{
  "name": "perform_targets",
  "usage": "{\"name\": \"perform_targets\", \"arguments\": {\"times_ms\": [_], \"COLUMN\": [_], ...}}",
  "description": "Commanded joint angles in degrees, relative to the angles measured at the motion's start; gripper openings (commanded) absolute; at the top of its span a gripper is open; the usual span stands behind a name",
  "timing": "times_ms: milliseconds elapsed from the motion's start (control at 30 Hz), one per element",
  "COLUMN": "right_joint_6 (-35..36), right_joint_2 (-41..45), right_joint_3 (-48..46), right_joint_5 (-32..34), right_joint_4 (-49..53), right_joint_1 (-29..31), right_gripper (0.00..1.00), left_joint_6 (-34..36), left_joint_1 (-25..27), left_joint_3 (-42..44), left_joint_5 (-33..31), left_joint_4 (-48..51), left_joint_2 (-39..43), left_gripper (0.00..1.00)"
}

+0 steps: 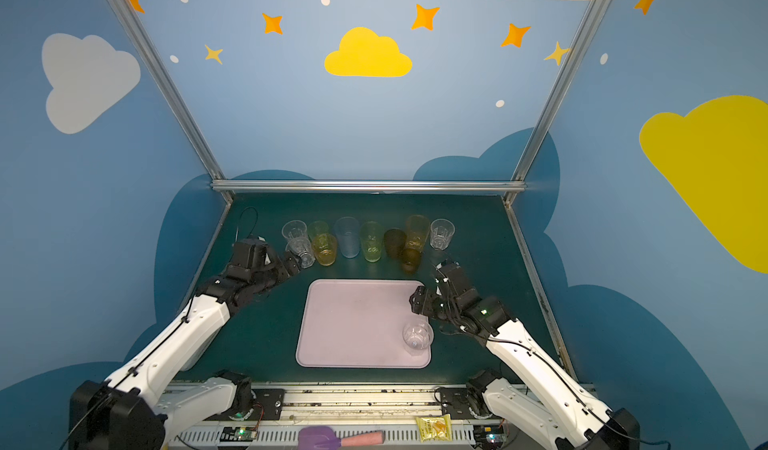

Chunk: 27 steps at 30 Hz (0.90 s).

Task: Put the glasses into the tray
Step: 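Lower the left gripper onto the clear faceted glass at the row's end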

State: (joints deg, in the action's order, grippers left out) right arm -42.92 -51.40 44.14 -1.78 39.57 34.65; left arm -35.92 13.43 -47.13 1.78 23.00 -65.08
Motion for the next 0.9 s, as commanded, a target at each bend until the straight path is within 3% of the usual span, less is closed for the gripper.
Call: {"name": "perform_targets", "arguments": {"times_ms": [0,367,533,633,700,867], "right_joint_6": [3.4,4.3,4.6,4.1,3.8,3.5], "right_joint_2": [0.8,1.4,2.2,2.7,2.8,2.4], "right_joint_3": [1.0,1.4,0.2,-0.4,-0.7,-0.8], "right_joint_5": [-2.0,-4.0,-4.2,-4.1,-4.2,-4.1], "right_joint_4": [-1.7,-5.7,-5.5,-5.6,-5.7,-5.8], "right_joint_1": [-0.9,-2.6,-2.7,-2.8,-2.9,-2.9], "right_gripper": [0.81,0.81,0.81,0.81,0.81,0.81], "left_joint_6": [1.9,4.9,5.9,6.3,6.3,7.4], "left_joint_1": [-0.7,-2.2,-2.5,-2.8,-3.1,-3.3], "left_joint_3": [-2.9,-9.7,-11.6,-11.6,-11.6,-12.4], "left_joint_5": [-2.7,-7.1,-9.0,-9.8,-10.0,-10.6], "left_joint_4": [1.0,4.9,6.1,5.2,4.5,4.2], "left_joint_2": [-2.9,-12.8,-14.2,-14.3,-14.6,-16.1], "left_gripper": [1.0,0.99,0.84,0.68,0.66,0.48]}}
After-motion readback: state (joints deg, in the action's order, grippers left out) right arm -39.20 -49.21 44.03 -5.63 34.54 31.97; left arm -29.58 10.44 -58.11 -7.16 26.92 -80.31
